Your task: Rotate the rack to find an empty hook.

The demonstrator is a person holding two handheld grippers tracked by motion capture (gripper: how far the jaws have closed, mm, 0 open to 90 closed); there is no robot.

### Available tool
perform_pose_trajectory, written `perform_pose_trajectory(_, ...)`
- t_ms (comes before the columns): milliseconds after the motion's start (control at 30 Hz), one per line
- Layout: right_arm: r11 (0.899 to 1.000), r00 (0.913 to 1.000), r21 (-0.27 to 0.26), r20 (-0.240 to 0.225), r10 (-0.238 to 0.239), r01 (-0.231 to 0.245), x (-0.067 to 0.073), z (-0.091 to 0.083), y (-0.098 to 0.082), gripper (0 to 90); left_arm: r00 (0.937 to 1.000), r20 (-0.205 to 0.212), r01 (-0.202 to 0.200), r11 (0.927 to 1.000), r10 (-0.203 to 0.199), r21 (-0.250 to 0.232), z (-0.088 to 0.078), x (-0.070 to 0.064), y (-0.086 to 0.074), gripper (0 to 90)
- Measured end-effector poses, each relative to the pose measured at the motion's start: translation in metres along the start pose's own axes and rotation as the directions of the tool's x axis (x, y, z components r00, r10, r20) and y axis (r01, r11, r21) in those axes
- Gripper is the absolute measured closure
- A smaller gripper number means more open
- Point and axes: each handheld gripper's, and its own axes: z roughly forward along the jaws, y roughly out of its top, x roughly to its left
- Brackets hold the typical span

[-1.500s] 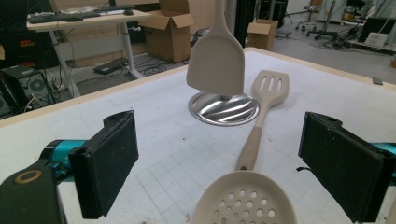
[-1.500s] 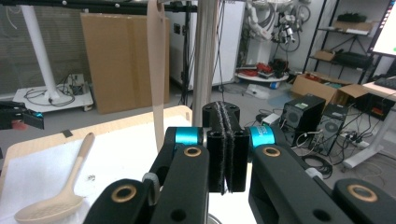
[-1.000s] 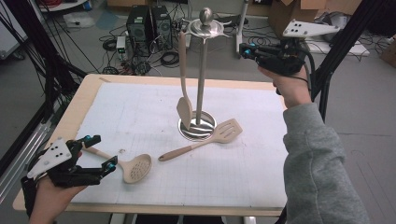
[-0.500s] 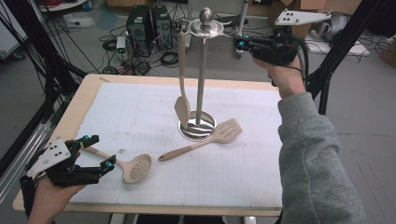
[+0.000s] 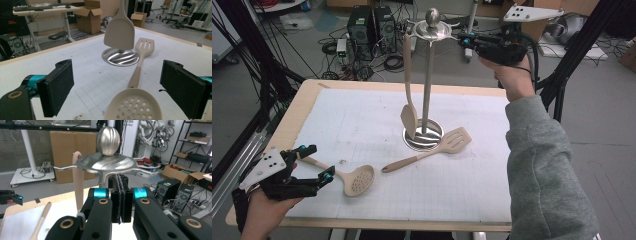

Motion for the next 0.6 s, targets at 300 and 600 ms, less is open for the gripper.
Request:
perform_pose_trajectory(300, 1.0, 0.9999, 0.006, -0.004, -0.01, 0.01, 0.0038, 0.0002, 0.003, 89.9, 1.0, -0.004, 0.003, 1.0, -0.003, -0.002, -0.0003, 0.0007, -0.0003, 12.2)
perform_pose_trajectory(600, 1.0, 0.9997, 0.016, -0.013, -0.022, 0.022, 0.0106, -0.0004, 0.0051, 89.8, 1.0, -0.001, 0.007, 0.9999, -0.007, 0.009, 0.0015, 0.0018, -0.0027, 12.2)
